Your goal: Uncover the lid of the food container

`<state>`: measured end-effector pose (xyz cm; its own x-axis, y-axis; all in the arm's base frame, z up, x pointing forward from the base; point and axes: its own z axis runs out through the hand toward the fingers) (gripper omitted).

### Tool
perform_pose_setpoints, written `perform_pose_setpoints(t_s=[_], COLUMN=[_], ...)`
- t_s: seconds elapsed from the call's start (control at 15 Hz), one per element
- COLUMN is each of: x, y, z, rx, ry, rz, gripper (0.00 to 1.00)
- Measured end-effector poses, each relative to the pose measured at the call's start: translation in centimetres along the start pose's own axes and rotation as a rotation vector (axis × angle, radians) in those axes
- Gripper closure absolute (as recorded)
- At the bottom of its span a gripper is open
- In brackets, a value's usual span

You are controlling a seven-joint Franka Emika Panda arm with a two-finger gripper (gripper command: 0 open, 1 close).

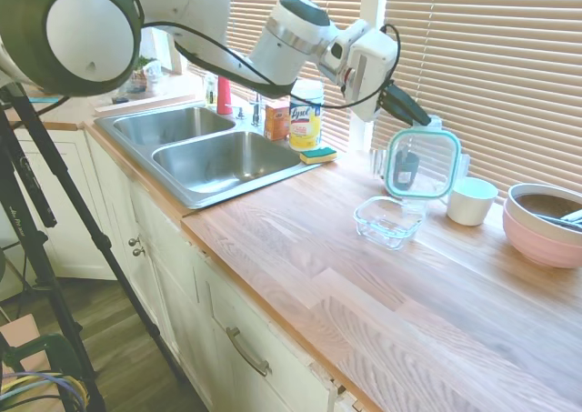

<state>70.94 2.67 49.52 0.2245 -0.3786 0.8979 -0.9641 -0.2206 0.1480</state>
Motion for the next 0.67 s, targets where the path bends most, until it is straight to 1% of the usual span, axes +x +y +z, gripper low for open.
perform_pose_setpoints(t_s=[0.2, 0.33, 0.53, 0.6, 0.67], x=[-0.7, -2.8, -6.0, -6.9, -7.6], y=[0.7, 0.7, 0.6, 0.6, 0.5], z=[-4.9, -8.6, -13.0, -14.2, -15.2], rx=[0.049, 0.093, 0.157, 0.181, 0.212], ry=[0.001, -0.018, -0.094, -0.128, -0.181], rz=[-0.005, -0.021, -0.036, -0.036, -0.035], gripper=[1.0, 1.0, 1.0, 1.0, 1.0])
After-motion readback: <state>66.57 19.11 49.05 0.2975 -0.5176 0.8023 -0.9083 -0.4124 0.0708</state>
